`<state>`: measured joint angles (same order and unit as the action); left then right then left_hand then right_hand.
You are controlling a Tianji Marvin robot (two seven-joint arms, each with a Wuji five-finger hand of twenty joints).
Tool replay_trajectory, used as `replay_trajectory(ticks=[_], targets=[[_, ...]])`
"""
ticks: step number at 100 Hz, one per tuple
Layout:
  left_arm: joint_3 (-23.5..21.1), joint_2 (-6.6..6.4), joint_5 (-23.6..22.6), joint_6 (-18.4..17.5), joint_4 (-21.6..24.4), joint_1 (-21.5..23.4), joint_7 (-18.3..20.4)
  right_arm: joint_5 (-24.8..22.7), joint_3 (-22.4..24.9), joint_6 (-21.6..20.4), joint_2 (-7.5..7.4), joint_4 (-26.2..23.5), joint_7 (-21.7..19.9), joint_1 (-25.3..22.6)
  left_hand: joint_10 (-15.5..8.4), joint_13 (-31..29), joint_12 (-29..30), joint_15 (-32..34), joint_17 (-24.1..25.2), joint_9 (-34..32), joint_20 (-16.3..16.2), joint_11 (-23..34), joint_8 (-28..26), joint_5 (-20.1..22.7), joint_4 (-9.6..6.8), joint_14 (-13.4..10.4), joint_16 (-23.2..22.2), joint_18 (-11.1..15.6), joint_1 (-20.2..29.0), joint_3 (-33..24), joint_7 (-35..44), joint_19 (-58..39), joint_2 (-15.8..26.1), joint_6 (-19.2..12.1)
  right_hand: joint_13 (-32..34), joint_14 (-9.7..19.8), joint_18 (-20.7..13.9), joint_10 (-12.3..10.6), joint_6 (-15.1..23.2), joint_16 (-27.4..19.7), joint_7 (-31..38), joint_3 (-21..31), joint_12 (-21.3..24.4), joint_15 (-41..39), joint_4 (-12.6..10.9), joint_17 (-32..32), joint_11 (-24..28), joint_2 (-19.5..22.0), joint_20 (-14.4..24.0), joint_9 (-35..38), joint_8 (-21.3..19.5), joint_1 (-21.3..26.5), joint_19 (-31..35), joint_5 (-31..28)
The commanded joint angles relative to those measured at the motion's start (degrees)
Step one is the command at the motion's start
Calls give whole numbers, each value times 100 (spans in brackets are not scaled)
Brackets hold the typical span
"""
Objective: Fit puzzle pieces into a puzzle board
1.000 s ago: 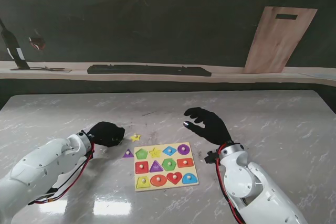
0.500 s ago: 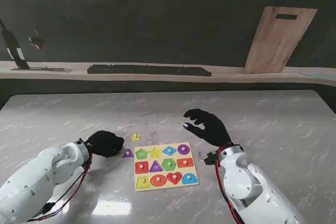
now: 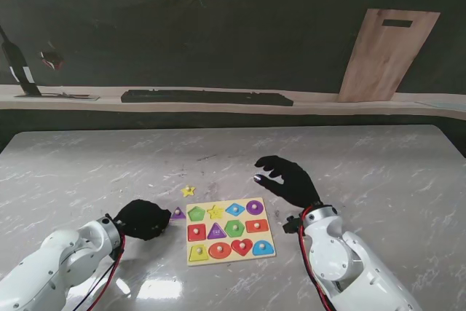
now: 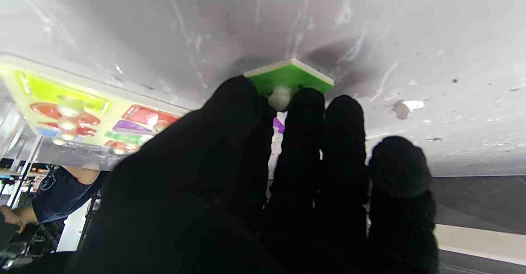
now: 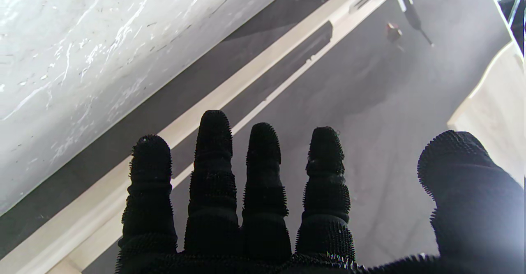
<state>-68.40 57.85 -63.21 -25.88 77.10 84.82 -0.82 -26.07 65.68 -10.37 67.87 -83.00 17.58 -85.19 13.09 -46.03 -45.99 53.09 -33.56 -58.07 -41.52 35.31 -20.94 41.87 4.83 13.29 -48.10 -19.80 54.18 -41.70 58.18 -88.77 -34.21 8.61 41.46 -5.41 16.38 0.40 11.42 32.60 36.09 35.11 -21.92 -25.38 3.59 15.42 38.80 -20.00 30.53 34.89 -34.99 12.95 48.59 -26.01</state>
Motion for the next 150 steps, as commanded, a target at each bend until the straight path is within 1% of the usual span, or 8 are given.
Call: replay_trajectory(ticks=[1,35,50,73,83,111,131,150], targets=[[-52,-53,-85,44,61,178,24,-42,-6,-25,12,-48,-1,-73,49,-203,45,131,-54,-130,79,-85,132,185,202,-20,75,234,49,-85,-68,-292,-162,28,-2,-12,41,-8,139,41,35,-87,-24,-84,-122,-54,53,156,83,88,53,-82,87,-72],[-239,22,-54,92,143,350,-465,-70,36,-78,4,-35,-1,-81,188,-164,578,200,-63,298,90,525,180,133,309,78,72,235,-444,580,-355,-305,25,144,4,-19,41,-10,135,42,32,-87,-24,-88,-123,-47,54,156,84,92,54,-67,93,-70],[-250,40,-7,76,120,335,-556,-60,44,-79,4,-33,-8,-80,218,-150,945,227,-71,327,90,708,188,160,293,118,76,216,-586,819,-488,-308,280,197,4,-17,46,-15,133,44,34,-91,-25,-91,-123,-48,55,154,84,87,53,-64,95,-70],[-325,44,56,91,139,379,-472,-38,46,-66,1,-38,-36,-82,250,-88,1041,201,-24,373,89,650,206,180,237,186,91,181,-211,1164,-605,-264,657,208,1,-22,43,-10,135,44,33,-96,-25,-91,-123,-49,56,156,83,93,53,-66,96,-70],[-360,47,138,112,128,398,-362,-32,50,-72,-1,-34,-49,-80,272,10,1083,106,87,460,101,520,297,153,138,239,118,158,22,968,-760,-175,693,249,5,-18,36,-20,132,44,34,-94,-25,-93,-124,-55,54,160,81,89,53,-61,93,-70],[-414,56,615,252,134,450,241,-48,67,-75,-6,-34,-55,-82,329,442,719,-293,564,686,50,-303,331,-25,105,302,129,70,95,-19,-1370,277,532,372,8,-17,41,-11,135,45,32,-96,-26,-97,-125,-48,57,160,82,92,53,-50,98,-72],[-402,46,633,249,118,457,308,-51,72,-70,-8,-36,-63,-88,293,476,559,-382,635,616,13,-599,267,-131,40,251,114,91,137,-595,-1460,362,397,390,6,-23,43,-12,127,45,39,-100,-27,-97,-125,-48,59,164,82,94,51,-52,98,-88],[-470,39,643,233,149,494,381,-56,70,-48,-7,-46,-57,-98,231,463,427,-725,798,651,14,-922,175,-239,-123,287,-295,137,216,-1033,-1706,495,402,434,16,-18,43,-24,136,46,43,-103,-30,-101,-125,-47,70,168,81,130,49,-48,100,-75]])
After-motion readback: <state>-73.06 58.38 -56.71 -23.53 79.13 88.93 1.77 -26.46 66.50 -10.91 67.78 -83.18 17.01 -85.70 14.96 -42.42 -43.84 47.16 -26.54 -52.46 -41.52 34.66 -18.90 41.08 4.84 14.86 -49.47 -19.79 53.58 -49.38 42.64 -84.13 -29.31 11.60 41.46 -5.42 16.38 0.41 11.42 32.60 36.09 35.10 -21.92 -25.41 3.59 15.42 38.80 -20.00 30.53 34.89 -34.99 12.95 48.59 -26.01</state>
